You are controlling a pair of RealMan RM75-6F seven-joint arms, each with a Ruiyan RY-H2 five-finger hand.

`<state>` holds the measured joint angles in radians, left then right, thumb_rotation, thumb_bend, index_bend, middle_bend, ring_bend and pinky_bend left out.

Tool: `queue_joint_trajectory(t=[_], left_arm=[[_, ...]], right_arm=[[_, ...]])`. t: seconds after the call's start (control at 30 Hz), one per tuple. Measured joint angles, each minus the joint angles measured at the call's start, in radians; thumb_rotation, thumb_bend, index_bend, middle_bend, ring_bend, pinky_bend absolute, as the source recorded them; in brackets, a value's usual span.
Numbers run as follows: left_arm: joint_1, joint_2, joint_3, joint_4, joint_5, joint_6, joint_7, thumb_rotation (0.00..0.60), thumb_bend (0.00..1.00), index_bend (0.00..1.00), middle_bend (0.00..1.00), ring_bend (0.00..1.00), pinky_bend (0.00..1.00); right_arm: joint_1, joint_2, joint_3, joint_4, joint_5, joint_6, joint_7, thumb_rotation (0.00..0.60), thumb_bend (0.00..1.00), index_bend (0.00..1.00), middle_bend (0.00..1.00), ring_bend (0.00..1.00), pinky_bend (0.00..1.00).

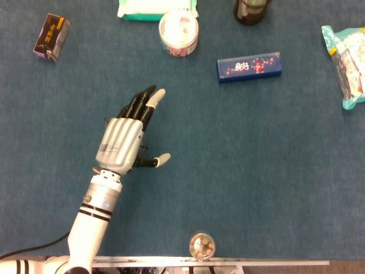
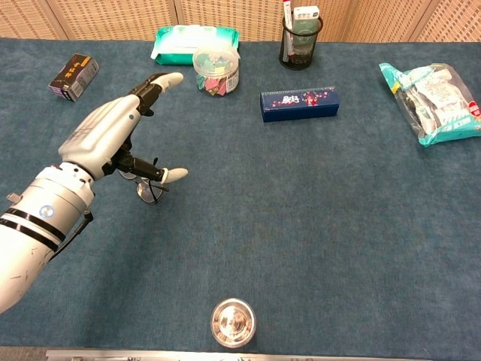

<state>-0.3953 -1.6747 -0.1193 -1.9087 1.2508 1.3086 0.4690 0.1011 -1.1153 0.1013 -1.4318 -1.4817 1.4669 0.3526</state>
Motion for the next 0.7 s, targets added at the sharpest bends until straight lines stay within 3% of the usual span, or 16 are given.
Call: queue_joint_trajectory(t=[0.7], left_arm=[[-0.019,0.000,-0.022,0.065,-0.049,-0.028,-0.054,0.600,0.03,0.00,0.00,0.05,0.18]], right_arm=[[0.000,-0.004,0.003,-0.012,0.009,-0.006,-0.026,0.600,0.22,0.43,0.39,0.34,0.58]])
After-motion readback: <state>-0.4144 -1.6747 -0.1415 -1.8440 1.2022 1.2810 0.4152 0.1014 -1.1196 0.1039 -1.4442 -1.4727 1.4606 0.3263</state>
